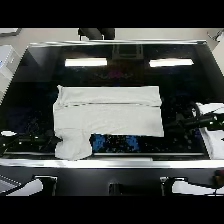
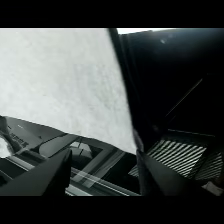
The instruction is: Fold the clothes and pants, and hang the long-sleeved shirts on hangers.
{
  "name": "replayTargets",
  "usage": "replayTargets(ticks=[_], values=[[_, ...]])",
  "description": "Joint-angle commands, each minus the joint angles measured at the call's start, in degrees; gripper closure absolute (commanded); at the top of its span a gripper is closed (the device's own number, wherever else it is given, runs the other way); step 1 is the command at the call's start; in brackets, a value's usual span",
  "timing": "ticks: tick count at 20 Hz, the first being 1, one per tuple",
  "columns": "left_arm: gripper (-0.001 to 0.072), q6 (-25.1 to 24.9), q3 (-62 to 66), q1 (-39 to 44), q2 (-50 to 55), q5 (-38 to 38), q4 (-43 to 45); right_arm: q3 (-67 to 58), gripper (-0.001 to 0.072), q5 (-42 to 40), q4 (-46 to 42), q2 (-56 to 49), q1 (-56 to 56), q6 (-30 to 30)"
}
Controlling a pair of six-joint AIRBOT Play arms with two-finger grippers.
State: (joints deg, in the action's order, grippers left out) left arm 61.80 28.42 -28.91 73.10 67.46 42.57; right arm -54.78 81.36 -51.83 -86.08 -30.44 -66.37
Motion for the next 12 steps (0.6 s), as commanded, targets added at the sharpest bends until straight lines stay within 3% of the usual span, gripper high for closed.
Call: replayTargets(ticks=[1, 12], values=[[0.0689, 1.25, 0.02, 0.02, 0.04, -0.02, -1.22, 4.76, 0.0233, -3.78, -0.09, -0.04, 0.0, 2.84], [0.0689, 1.25, 0.02, 0.07, 0.04, -0.02, -3.21, 10.58, 0.0239, -8.24, 2.25, -0.04, 0.04, 4.81]])
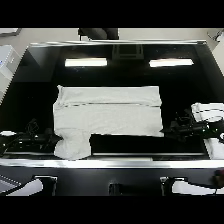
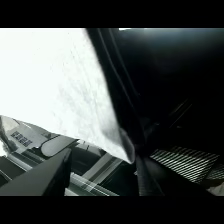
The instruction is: Fold the clothes and pants, and hang the long-sleeved shirts on hangers.
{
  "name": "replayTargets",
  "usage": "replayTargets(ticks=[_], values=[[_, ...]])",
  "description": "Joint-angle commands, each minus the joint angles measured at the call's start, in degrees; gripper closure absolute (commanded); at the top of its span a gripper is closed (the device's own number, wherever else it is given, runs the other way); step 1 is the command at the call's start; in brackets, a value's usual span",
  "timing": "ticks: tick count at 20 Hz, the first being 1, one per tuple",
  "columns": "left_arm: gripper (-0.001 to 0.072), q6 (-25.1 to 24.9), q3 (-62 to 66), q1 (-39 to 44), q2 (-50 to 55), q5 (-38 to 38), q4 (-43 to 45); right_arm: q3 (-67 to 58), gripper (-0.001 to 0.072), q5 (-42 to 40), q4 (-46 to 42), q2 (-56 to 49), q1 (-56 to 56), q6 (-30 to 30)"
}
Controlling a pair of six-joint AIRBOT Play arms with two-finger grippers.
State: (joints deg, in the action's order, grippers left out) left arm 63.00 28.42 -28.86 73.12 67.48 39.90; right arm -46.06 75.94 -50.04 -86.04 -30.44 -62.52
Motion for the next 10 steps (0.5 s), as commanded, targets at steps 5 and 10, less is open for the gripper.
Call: replayTargets(ticks=[5, 10], values=[[0.0689, 0.04, 0.02, 0.02, 0.02, -0.04, -0.55, 2.03, 0.0401, -6.32, 4.04, -0.09, 0.07, 1.97], [0.0689, 0.04, 0.02, 0.02, 0.02, -0.07, -0.55, 2.03, 0.0609, -6.43, 5.05, -0.09, 0.07, 3.17]])
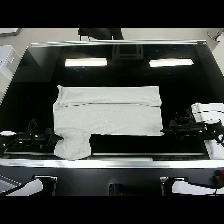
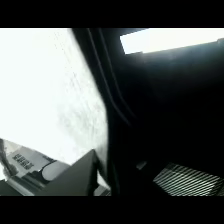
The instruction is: Fold the clothes and pants, and hang the long-sleeved shirts on hangers.
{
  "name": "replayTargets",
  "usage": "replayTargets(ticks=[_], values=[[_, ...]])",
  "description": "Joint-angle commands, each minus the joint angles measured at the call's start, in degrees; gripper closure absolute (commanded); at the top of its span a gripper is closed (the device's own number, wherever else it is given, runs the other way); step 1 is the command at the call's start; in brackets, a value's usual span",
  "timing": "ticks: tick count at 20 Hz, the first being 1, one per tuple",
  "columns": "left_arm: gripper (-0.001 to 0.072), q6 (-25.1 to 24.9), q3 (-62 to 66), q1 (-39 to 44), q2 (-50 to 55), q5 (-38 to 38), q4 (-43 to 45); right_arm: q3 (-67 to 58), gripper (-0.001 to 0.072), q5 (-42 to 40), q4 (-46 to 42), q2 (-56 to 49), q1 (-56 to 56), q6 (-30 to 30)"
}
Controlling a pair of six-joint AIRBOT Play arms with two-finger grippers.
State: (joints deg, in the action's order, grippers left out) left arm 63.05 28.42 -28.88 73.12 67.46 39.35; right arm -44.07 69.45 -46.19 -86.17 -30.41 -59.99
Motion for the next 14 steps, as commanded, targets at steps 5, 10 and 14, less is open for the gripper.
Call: replayTargets(ticks=[5, 10, 14], values=[[0.069, -0.09, 0.59, 0.04, 0.0, -0.02, -2.29, 0.04, 0.0675, 3.15, 6.29, 0.09, 0.04, 3.54], [0.0691, 0.17, 10.4, 3.72, 0.02, -0.04, -5.03, -2.38, 0.0677, 3.06, 8.35, 5.44, 7.93, 2.71], [0.0692, 3.67, 24.15, 8.22, 0.61, -5.73, -5.07, -15.34, 0.0678, -7.48, -1.66, 8.26, 16.9, -10.67]])
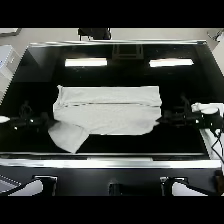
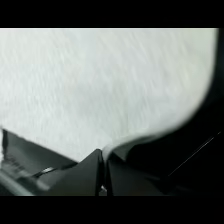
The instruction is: Fold the clothes and pants, and hang the long-sleeved shirts on hangers.
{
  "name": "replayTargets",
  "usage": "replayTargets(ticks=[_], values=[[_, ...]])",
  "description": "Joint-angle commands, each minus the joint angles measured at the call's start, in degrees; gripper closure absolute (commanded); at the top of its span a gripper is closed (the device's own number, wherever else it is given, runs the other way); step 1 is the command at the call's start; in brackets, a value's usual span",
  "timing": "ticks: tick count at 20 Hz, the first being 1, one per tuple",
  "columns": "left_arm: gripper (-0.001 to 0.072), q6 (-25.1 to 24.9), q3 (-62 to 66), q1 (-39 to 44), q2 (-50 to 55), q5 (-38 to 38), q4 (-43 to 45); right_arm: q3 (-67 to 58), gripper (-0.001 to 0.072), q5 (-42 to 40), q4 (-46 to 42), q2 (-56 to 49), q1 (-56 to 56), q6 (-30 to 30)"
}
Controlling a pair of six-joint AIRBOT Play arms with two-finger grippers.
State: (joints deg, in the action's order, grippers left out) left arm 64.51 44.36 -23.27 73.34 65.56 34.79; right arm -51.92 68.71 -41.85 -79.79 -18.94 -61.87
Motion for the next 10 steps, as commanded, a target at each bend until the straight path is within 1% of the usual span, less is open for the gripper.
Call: replayTargets(ticks=[1, 3, 4, 5, 10], values=[[0.0692, 3.08, 11.96, 2.99, 1.49, -4.76, -0.5, -11.74, 0.0678, -9.73, -10.27, 1.86, 6.88, -13.05], [0.0692, 4.07, 19.12, 2.99, 5.07, -4.74, -0.5, -18.58, 0.0678, -15.34, -16.5, 1.11, 9.05, -19.5], [0.0692, 4.66, 22.34, 2.99, 7.19, -4.74, -0.5, -21.99, 0.0678, -16.68, -18.53, -0.24, 9.97, -21.86], [0.0692, 5.18, 25.73, 3.1, 9.62, -4.72, -0.5, -24.94, 0.0678, -16.44, -19.61, -2.19, 10.78, -23.26], [0.0693, 7.21, 39.36, 5.7, 21.81, -4.79, -0.5, -34.8, 0.0678, -15.93, -22.18, -13.27, 14.27, -25.86]])
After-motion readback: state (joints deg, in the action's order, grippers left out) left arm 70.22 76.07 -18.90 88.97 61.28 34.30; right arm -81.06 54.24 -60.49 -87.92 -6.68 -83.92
